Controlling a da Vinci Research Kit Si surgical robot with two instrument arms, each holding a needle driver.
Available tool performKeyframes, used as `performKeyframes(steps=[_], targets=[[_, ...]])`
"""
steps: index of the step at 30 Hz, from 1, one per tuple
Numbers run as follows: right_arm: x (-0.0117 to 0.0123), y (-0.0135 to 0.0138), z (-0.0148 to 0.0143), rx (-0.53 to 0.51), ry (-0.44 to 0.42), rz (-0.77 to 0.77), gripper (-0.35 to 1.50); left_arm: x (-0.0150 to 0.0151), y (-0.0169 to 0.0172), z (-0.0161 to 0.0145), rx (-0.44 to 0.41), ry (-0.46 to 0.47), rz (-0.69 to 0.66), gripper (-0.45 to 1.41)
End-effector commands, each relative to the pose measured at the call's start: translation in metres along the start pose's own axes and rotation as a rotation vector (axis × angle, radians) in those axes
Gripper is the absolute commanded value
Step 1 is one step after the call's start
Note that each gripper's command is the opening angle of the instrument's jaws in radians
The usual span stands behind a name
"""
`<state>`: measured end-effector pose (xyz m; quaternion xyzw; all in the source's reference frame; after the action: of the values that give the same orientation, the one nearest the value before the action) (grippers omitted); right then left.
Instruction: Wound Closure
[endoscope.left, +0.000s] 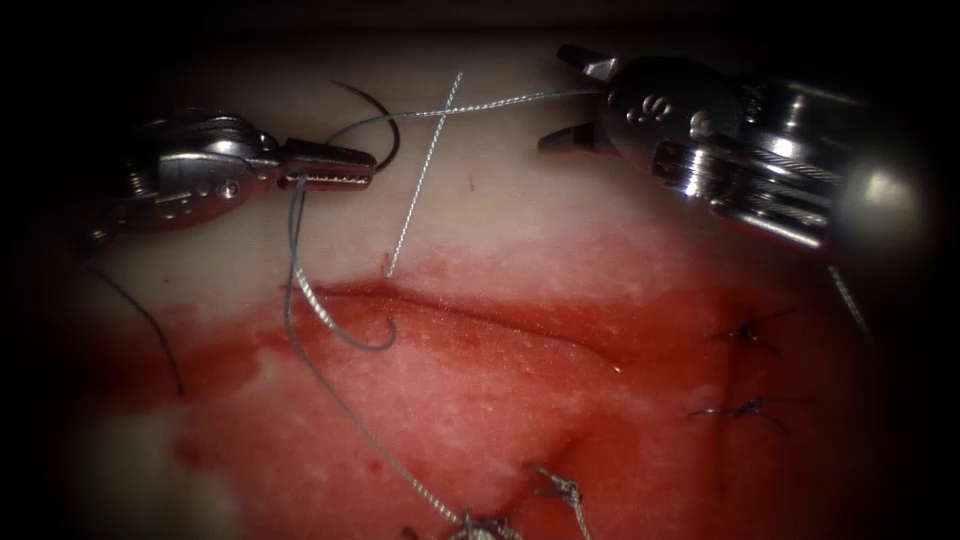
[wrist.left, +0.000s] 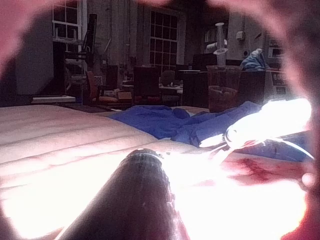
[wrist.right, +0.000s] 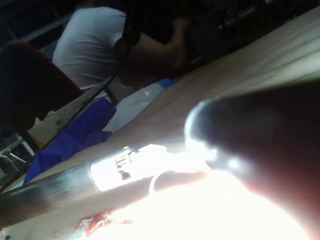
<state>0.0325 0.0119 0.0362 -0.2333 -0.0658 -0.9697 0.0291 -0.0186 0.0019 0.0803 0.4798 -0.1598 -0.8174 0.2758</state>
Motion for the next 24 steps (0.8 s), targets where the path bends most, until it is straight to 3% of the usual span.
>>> performKeyframes(steps=[1,15,21,24], targets=[[-0.001,-0.0015,-0.0005,0.006,-0.003,0.004,0.9,-0.0001,-0.0016,-0.0005,0.017,-0.001,0.005,-0.45],[0.0012,-0.0024,0.002,0.023,0.069,-0.054,0.85,0.0003,-0.0018,-0.0005,0.02,-0.002,0.002,-0.45],[0.0017,-0.0022,0.0025,0.028,0.139,-0.073,0.56,0.0003,-0.0019,-0.0006,0.026,0.0,0.001,-0.4],[0.0017,-0.0021,0.0024,0.023,0.144,-0.136,0.19,0.0004,-0.0019,-0.0006,0.026,-0.001,0.001,-0.37]])
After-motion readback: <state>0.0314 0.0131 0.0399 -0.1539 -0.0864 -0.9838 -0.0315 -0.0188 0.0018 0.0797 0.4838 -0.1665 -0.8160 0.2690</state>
